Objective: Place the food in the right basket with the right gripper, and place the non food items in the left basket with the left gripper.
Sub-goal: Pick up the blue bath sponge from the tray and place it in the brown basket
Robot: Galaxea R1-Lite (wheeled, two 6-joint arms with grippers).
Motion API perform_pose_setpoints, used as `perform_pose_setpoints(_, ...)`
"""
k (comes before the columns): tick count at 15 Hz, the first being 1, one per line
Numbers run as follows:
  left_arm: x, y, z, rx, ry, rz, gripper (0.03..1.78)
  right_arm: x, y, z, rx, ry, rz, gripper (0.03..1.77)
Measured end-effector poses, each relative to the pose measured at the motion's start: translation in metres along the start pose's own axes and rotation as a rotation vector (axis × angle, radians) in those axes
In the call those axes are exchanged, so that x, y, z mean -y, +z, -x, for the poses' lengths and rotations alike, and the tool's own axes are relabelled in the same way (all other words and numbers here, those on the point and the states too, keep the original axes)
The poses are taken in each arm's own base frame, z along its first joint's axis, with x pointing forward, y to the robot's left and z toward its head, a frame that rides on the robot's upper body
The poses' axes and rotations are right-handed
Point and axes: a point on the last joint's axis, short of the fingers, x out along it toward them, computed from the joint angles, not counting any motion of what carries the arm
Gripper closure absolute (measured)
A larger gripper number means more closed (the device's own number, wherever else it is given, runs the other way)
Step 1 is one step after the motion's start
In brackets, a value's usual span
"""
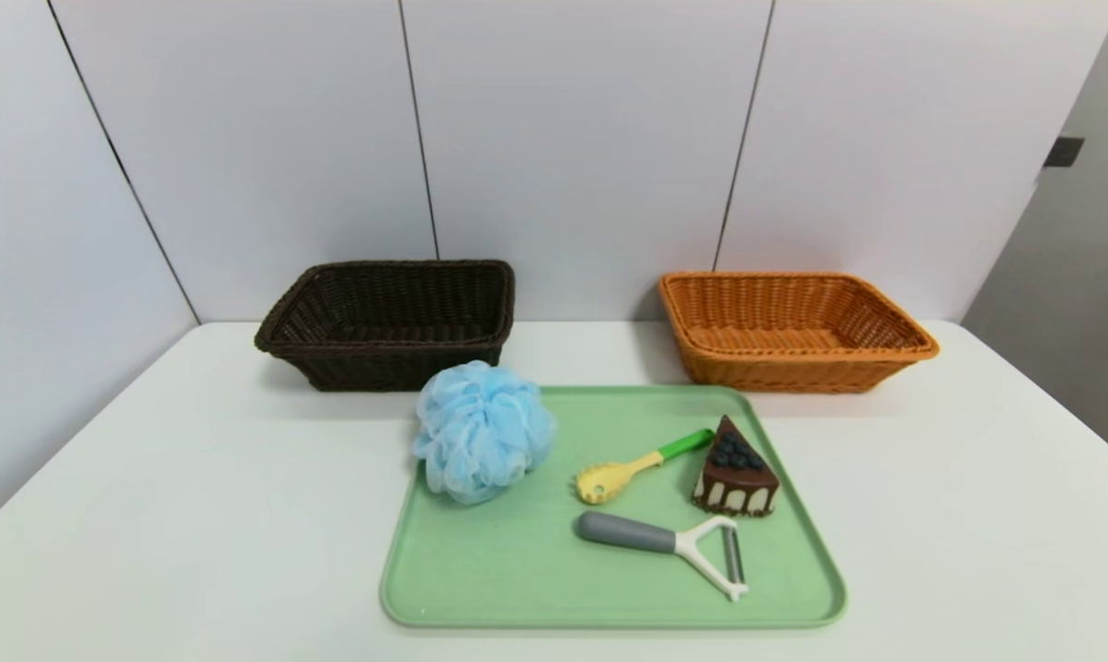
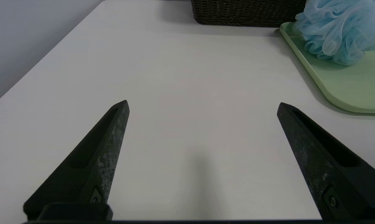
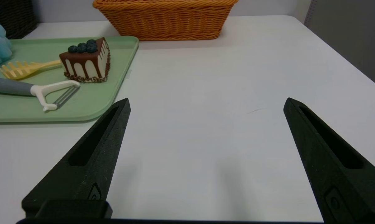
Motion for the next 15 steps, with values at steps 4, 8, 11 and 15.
perform_pose_setpoints(4, 0.0, 0.0, 0.0, 0.0, 0.0, 0.0, 0.12, 0.0, -0.0002, -0.0001, -0.001, 0.0, 0.0, 0.1)
perform_pose_setpoints(8, 0.0, 0.0, 0.0, 0.0, -0.001, -0.001, 0.12, 0.0, -0.0002, -0.0001, -0.001, 0.001, 0.004, 0.1)
perform_pose_setpoints(11, 0.0001, 0.0, 0.0, 0.0, -0.003, -0.011, 0.12, -0.0001, -0.0001, 0.0, 0.0, 0.003, 0.007, 0.1)
perform_pose_setpoints(15, 0.0003, 0.0015, 0.0005, 0.003, -0.01, -0.033, 0.12, -0.0001, 0.0072, 0.0022, 0.023, 0.0, 0.0, 0.1)
